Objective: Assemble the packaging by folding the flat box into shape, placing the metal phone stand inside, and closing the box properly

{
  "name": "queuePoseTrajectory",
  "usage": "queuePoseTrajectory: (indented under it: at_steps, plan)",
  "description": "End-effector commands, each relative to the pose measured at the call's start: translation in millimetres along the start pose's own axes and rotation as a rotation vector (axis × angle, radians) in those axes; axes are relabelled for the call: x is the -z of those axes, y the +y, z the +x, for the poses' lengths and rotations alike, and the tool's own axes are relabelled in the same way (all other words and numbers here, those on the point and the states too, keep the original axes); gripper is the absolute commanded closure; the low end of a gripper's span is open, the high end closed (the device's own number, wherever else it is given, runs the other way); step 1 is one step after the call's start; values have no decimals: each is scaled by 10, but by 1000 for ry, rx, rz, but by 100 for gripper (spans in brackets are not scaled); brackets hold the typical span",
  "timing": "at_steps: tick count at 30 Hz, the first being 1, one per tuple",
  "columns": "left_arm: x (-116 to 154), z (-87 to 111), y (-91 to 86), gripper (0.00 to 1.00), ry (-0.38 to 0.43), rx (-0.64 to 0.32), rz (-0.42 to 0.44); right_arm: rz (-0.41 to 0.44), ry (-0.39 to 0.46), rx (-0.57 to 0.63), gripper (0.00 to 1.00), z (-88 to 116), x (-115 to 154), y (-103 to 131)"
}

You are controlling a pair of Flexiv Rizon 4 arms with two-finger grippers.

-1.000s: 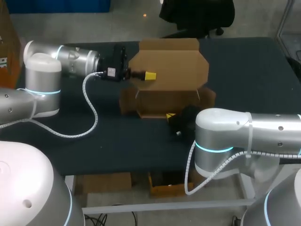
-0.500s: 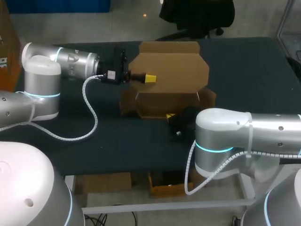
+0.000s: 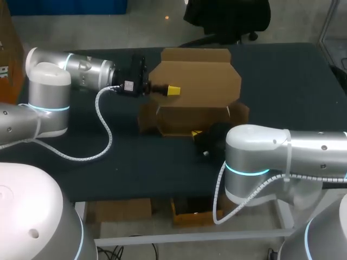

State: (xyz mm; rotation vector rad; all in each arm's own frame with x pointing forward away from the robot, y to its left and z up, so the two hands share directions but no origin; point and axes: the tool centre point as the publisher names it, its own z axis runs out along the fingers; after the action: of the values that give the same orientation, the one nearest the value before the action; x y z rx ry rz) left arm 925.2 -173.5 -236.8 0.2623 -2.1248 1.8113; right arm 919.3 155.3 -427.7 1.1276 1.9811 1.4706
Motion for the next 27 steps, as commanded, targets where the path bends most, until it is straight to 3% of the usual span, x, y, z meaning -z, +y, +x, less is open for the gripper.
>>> queuePoseTrajectory:
  at_steps: [1, 27]
  plan:
    - [-14, -31, 29, 100, 4, 0, -4, 1, 1, 1, 100, 12, -32, -25]
    - [-14, -37, 8, 100, 1, -3, -5, -31, 28, -10, 100, 90, 90, 19]
